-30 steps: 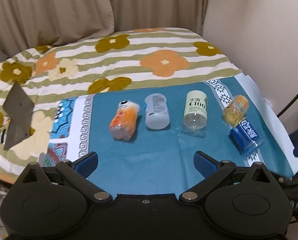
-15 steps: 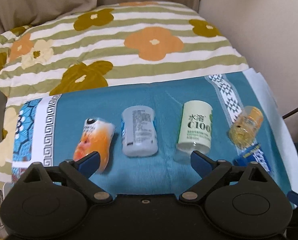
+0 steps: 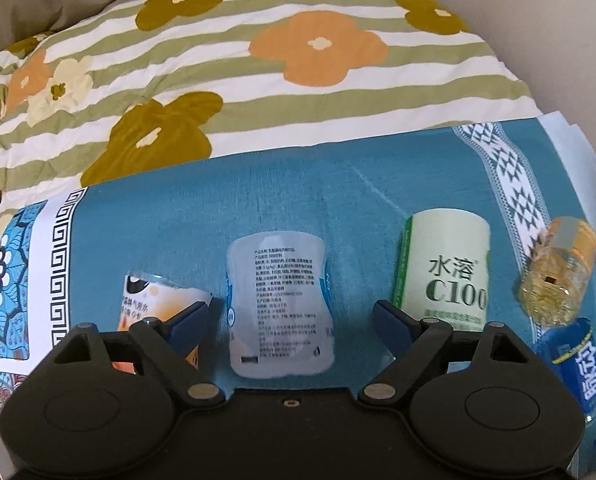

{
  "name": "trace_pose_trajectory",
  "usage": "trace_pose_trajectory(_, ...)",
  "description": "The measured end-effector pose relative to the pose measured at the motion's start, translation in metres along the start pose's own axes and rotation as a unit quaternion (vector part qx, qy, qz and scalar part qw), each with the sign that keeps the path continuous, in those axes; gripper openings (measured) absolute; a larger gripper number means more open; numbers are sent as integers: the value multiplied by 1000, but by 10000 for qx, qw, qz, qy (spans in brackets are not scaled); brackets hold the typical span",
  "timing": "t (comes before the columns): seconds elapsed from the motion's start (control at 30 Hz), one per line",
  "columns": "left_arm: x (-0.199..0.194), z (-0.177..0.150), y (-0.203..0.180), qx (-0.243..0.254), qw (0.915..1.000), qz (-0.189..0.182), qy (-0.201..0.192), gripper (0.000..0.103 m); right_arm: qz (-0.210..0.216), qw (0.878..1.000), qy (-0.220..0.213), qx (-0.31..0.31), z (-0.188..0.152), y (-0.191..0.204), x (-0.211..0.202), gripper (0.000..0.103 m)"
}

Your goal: Flip cup upright

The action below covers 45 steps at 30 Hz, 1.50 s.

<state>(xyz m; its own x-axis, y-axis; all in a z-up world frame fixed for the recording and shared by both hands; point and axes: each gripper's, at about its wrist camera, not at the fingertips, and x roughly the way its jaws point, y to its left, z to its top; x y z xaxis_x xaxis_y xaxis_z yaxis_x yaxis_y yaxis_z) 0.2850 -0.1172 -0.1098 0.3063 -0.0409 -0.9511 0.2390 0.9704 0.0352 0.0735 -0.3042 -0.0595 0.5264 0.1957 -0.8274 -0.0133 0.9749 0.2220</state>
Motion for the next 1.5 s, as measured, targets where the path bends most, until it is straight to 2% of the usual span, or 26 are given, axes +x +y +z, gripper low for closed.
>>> trace_pose_trajectory(0.3,20,2,0,61,9997,146,180,67,61,9998,117,127,6,-4,12,103)
trace_pose_trajectory(0.67,16,0,2,14,9998,75,165,64,89,9998,140,146,6,-1,15,103)
trace_pose_trajectory(0.93,-9,-9,3,-18,10000,-46,59,64,92,9999,40,136,2,4,6,103)
trace_pose_trajectory(1.1,-40,-36,3,-160,9995,-253,-43,64,62,9999,-68,101,-1,9,-8,103)
trace_pose_trajectory(1.27,-62,-81,1,-417,9982,-439,-39,64,4,9999,-163,55,-8,14,-22,103)
trace_pose_trajectory(1.5,-68,-138,-10,-528,9978,-398,25,64,-39,9997,-229,100,-24,14,-32,103)
